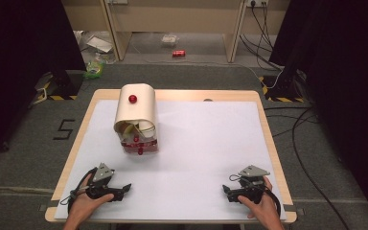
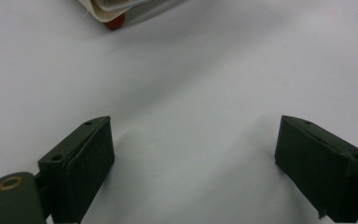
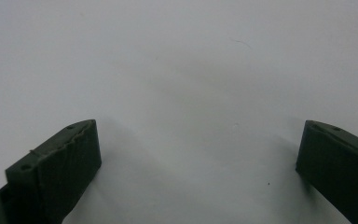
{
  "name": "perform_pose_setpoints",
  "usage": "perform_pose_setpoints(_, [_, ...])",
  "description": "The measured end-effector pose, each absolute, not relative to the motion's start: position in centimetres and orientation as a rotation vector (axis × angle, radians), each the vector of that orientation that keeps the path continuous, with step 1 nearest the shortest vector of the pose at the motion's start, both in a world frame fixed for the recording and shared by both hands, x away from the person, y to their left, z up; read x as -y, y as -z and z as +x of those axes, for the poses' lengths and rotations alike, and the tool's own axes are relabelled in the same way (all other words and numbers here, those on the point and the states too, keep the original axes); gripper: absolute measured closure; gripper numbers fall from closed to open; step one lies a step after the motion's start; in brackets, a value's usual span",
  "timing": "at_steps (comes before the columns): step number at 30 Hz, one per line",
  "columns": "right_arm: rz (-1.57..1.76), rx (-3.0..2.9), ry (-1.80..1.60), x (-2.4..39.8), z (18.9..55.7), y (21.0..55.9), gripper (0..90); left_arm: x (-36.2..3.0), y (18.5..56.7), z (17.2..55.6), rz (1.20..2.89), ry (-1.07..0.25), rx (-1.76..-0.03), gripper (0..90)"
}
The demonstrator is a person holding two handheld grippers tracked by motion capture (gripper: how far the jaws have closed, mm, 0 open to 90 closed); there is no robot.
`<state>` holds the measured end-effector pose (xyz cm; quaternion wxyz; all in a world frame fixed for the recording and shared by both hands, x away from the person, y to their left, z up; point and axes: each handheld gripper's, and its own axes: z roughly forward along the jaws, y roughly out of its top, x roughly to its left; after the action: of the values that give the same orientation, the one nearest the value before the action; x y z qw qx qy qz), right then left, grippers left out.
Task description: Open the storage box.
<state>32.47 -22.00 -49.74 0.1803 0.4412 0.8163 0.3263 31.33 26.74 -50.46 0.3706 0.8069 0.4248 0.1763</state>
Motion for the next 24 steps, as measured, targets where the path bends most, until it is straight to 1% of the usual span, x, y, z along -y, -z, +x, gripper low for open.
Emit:
perform_pose_setpoints(13, [1.247, -2.306, -0.922, 22.01, 32.48, 49.74, 0.3, -26.56, 50.37, 31.18, 2.08, -0.477, -1.085, 11.3])
perform_pose_setpoints(19, [1.247, -2.306, -0.922, 22.01, 32.48, 49.74, 0.3, -26.33, 50.22, 30.91, 2.081, -0.5, -1.077, 14.7])
perform_pose_setpoints(24, [1.247, -2.306, -0.922, 22.0, 32.48, 49.74, 0.3, -25.88, 49.94, 30.68, 2.086, -0.53, -1.051, 15.0])
